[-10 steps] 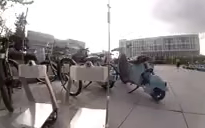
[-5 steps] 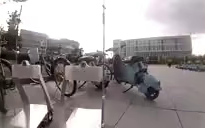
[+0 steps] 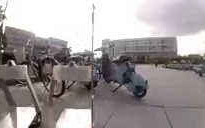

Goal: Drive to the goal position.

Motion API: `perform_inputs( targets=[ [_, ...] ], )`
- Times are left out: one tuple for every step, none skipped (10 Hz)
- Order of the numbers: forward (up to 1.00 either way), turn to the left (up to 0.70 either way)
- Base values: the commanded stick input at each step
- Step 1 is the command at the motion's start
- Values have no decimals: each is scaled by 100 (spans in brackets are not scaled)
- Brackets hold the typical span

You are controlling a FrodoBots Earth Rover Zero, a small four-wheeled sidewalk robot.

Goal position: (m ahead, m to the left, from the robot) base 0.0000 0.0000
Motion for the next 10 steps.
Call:
perform_inputs(
  targets=[
    [0,-45],
    [0,-40],
    [0,-29],
    [0,-18],
    [0,-7],
    [0,0],
    [0,0],
    [0,0],
    [0,0],
    [0,0]
  ],
)
